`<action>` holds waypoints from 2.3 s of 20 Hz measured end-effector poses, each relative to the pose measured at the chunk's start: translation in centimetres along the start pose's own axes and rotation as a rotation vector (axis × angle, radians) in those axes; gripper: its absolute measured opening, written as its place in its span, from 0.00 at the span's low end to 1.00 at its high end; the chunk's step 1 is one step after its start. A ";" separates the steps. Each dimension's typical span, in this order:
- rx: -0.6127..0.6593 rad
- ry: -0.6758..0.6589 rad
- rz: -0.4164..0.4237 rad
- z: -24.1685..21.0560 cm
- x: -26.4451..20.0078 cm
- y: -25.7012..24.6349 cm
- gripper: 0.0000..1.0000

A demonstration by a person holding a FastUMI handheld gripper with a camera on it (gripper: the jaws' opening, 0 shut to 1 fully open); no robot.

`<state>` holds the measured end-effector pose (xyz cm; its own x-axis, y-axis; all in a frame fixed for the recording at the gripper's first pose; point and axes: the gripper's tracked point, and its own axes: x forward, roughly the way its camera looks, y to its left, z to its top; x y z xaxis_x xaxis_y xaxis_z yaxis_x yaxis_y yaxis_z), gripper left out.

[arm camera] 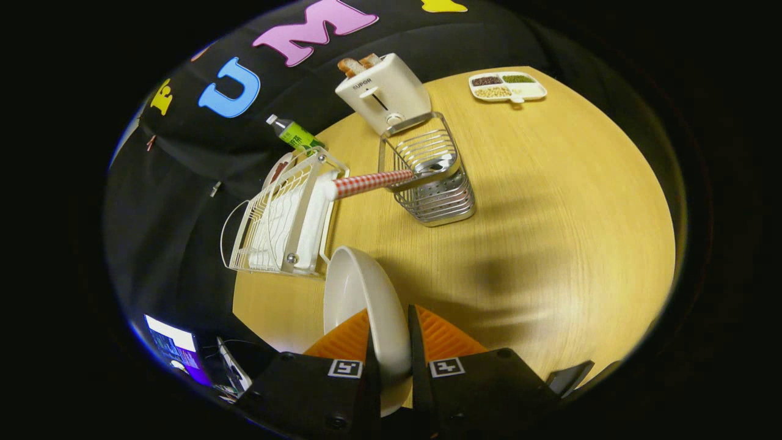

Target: Take the plate from the dish rack, then take the spoon from the basket and place it into the plate.

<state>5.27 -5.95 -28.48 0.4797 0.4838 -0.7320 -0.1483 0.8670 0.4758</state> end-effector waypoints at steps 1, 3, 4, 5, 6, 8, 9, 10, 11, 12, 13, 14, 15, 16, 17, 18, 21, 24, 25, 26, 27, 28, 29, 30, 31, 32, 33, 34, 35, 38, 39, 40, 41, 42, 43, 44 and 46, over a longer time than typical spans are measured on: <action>0.011 0.006 0.027 0.2 0.8 0.3 0.25; 0.004 0.007 0.054 0.7 1.6 0.3 0.25; -0.012 0.004 0.051 1.0 2.1 0.2 0.26; -0.036 0.001 0.039 1.0 2.5 -0.3 0.27; -0.053 0.003 0.033 0.9 2.8 -0.6 0.30; -0.075 -0.001 0.031 0.8 2.8 -0.8 0.35; -0.110 -0.011 0.015 0.8 2.7 -1.0 0.35; -0.187 -0.001 -0.033 0.6 2.9 -2.1 0.38; -0.281 0.006 -0.082 0.2 2.6 -3.4 0.41; -0.329 -0.003 -0.100 0.2 2.8 -3.8 0.42; -0.343 -0.012 -0.091 0.3 2.7 -3.4 0.46; -0.352 -0.023 -0.083 0.4 2.4 -3.2 0.55; -0.363 -0.044 -0.081 0.9 2.1 -3.0 0.63; -0.382 -0.073 -0.079 1.6 1.5 -2.9 0.72; -0.404 -0.107 -0.074 2.4 0.8 -2.6 0.72; -0.426 -0.144 -0.073 3.2 0.1 -2.4 0.82; -0.499 -0.265 -0.061 5.4 -2.3 -1.4 0.98; -0.604 -0.395 -0.043 7.6 -4.3 0.7 0.99; -0.635 -0.424 -0.032 8.1 -4.7 1.6 0.99; -0.661 -0.440 -0.025 8.3 -4.7 2.2 0.98; -0.683 -0.449 -0.019 8.7 -4.5 2.8 0.98; -0.704 -0.457 -0.013 9.1 -4.1 3.3 0.99; -0.720 -0.462 -0.016 9.6 -3.6 3.6 0.99; -0.730 -0.463 -0.020 10.1 -3.0 3.7 0.98; -0.732 -0.466 -0.026 10.7 -2.4 3.8 0.98; -0.732 -0.473 -0.034 11.3 -2.1 3.8 0.96; -0.735 -0.487 -0.042 12.1 -1.8 3.8 0.96; -0.740 -0.498 -0.052 12.8 -1.3 3.7 0.97; -0.748 -0.503 -0.061 13.3 -0.9 3.6 0.97; -0.779 -0.492 -0.087 13.7 0.6 2.8 0.97; -0.779 -0.480 -0.091 13.6 1.1 2.5 0.97; -0.780 -0.474 -0.091 13.5 1.5 2.4 0.96; -0.789 -0.481 -0.094 13.6 1.7 2.5 0.96; -0.800 -0.490 -0.093 13.7 1.8 2.6 0.94; -0.806 -0.503 -0.099 14.0 1.9 2.7 0.92; -0.807 -0.509 -0.102 14.1 2.1 2.7 0.83; -0.798 -0.502 -0.105 14.1 2.5 2.6 0.72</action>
<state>18.24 -4.14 -22.21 0.8128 0.4515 -0.3682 -0.5413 0.8189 -0.1906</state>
